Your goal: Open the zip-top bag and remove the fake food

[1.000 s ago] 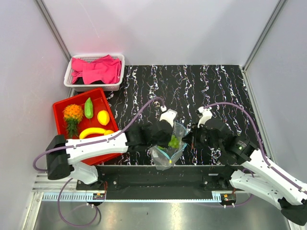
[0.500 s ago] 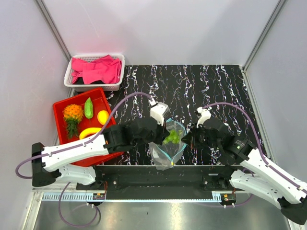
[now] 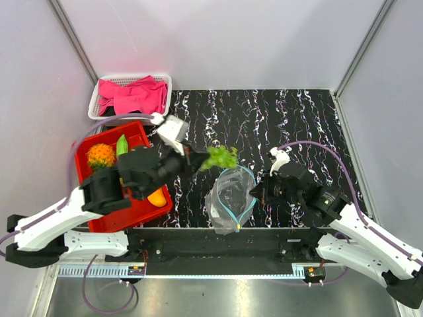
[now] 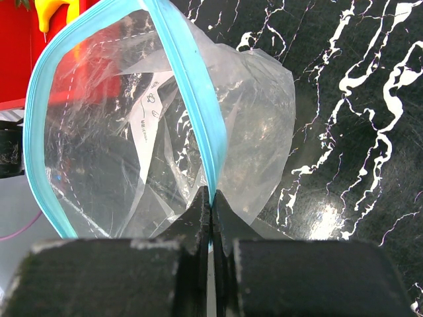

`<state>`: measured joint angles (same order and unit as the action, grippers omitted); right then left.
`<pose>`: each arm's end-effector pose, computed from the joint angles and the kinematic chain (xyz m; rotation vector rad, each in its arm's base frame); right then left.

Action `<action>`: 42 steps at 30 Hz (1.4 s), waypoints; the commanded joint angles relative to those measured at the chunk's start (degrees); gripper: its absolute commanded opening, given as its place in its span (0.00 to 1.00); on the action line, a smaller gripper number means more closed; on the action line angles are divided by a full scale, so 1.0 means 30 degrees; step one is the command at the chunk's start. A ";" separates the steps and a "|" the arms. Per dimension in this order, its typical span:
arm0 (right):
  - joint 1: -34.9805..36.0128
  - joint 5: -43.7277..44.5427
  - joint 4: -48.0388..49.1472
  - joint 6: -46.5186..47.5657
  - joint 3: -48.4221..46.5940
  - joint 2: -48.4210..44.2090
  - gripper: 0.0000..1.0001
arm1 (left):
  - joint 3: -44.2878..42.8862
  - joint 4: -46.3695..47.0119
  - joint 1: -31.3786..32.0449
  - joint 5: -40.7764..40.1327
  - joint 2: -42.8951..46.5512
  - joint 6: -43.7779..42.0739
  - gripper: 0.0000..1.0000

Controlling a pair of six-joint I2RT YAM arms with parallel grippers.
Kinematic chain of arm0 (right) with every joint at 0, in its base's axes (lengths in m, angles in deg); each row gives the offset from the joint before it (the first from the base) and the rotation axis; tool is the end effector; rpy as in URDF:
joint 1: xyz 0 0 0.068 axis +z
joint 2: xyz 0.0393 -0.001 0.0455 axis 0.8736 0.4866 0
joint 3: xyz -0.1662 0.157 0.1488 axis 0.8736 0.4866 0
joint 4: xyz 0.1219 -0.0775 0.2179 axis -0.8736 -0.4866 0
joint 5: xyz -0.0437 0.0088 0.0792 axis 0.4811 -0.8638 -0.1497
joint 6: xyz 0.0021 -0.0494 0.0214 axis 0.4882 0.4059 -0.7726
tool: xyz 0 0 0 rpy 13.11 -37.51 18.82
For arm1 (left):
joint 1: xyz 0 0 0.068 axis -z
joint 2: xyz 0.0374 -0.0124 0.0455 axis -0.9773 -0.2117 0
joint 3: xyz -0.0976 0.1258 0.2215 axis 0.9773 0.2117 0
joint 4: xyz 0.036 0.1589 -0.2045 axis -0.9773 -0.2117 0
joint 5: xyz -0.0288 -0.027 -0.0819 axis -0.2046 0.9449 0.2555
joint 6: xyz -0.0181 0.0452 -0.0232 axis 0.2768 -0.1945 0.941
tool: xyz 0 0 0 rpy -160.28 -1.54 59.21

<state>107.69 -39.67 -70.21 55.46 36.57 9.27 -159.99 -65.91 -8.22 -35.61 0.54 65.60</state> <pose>0.1116 0.1197 0.2939 -0.3114 2.2681 0.7760 0.0782 -0.1704 0.4584 0.4626 1.7465 -0.8131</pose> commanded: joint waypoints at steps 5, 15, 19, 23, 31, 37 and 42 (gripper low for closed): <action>0.0130 0.0207 0.0682 0.0292 0.0051 0.0007 0.00 | -0.1731 -0.5796 -0.3872 -0.7195 0.2158 -0.1300 0.00; 0.0130 0.0119 0.0711 0.0175 0.0050 0.0037 0.00 | 0.3538 -0.9958 -1.3568 -0.6410 0.2042 0.3002 0.00; 0.0101 0.0090 0.0711 0.0175 0.0051 0.0066 0.00 | 0.6406 -1.0195 -1.4543 -0.5852 0.2393 0.5843 0.00; 0.0130 0.0060 0.0711 0.0175 0.0022 0.0095 0.00 | 0.8140 -1.0078 -1.4603 -0.5384 0.3066 0.8653 0.00; 0.0101 -0.0028 0.0975 0.0087 0.0139 0.0213 0.00 | 0.9021 -1.0107 -1.4603 -0.5588 0.3742 1.0358 0.00; 0.0101 -0.0057 0.0975 0.0058 0.0110 0.0154 0.00 | 0.9432 -1.0195 -1.4603 -0.5704 0.4122 1.0888 0.32; 0.0130 0.0118 0.0887 0.0203 -0.0212 0.0241 0.00 | 0.8819 -1.0283 -1.4603 -0.6173 0.4679 1.0304 0.75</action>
<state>107.71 -39.73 -69.46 55.44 36.94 9.99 -131.67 -98.10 -51.72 -52.13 12.87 96.68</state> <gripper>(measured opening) 0.009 0.633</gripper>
